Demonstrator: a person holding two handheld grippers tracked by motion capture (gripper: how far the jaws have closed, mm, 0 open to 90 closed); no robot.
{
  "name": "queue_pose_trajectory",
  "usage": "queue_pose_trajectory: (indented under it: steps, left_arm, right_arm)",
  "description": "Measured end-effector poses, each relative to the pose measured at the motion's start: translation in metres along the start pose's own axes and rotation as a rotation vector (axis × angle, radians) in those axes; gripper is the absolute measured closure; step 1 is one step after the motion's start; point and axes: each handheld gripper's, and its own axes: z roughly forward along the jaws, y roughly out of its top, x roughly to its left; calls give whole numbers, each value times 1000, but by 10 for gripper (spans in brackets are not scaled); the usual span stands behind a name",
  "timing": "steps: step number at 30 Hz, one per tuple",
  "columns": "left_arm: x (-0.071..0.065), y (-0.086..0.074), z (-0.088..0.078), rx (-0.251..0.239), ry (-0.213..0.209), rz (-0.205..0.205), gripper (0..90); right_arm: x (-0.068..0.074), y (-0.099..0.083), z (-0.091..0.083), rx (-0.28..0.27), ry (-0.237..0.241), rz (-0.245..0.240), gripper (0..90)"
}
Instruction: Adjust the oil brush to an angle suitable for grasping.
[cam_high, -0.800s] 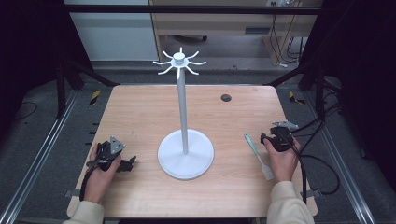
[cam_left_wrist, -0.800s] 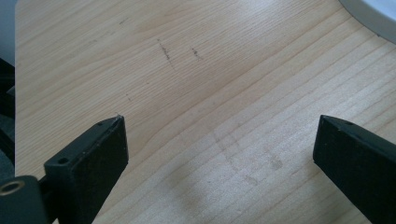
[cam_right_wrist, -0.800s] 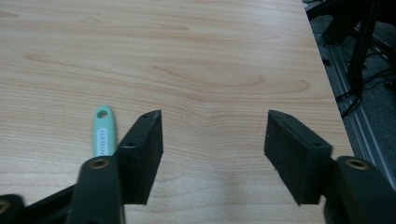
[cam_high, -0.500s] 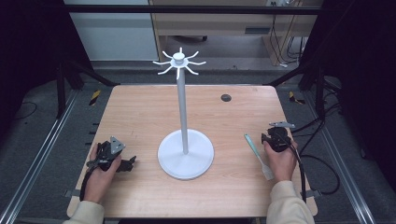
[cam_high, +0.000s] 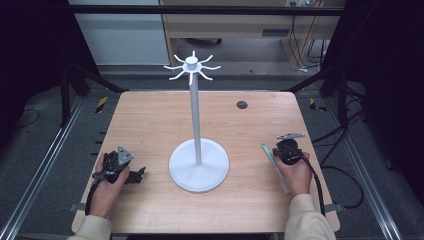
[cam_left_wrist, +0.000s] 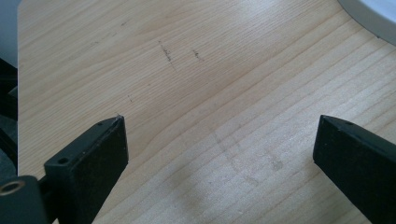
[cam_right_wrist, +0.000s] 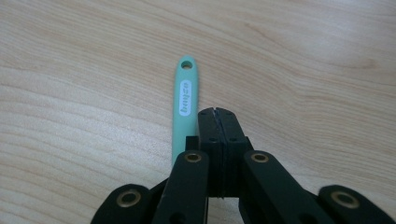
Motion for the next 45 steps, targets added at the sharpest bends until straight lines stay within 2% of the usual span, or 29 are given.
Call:
queue_pose_trajectory:
  steps: [3,7,12,14,16,19,20,21,24,27,28,33,38,41,43,45]
  left_arm:
    - [0,0,0,0,1,4,28]
    - [0,0,0,-1,0,0,28]
    - [-1,0,0,2,-2,3,28]
    - [-1,0,0,1,-3,3,28]
    - [-1,0,1,3,-5,1,28]
    - [-1,0,1,3,-5,2,28]
    - [-1,0,0,2,-5,1,28]
    - [-1,0,0,2,-5,1,28]
    - [-1,0,1,4,-6,4,28]
    - [-1,0,1,4,-5,5,28]
    - [-1,0,1,4,-4,6,28]
    - [0,0,0,2,1,3,28]
    - [1,0,-1,3,6,1,28]
    - [1,0,-1,1,6,4,28]
    - [0,0,0,2,3,4,28]
    - [1,0,-1,4,2,2,28]
  right_arm:
    - [2,-1,3,24,4,-11,900]
    - [3,-1,4,28,14,-9,900]
    - [9,-2,1,34,70,-29,900]
    - [16,-3,-1,37,101,-51,900]
    - [20,-3,-2,43,112,-77,900]
    - [24,-4,-3,51,147,-82,900]
    - [26,-4,-4,56,172,-77,900]
    - [26,-4,-4,56,172,-77,900]
    - [32,-6,-6,67,217,-109,900]
    - [37,-7,-9,77,219,-122,900]
    - [38,-6,-9,78,203,-130,900]
    - [41,-2,-20,89,182,-166,885]
    - [46,2,-34,147,165,-213,870]
    - [45,6,-40,215,158,-225,844]
    - [43,8,-42,255,142,-251,834]
    - [43,9,-43,289,147,-270,824]
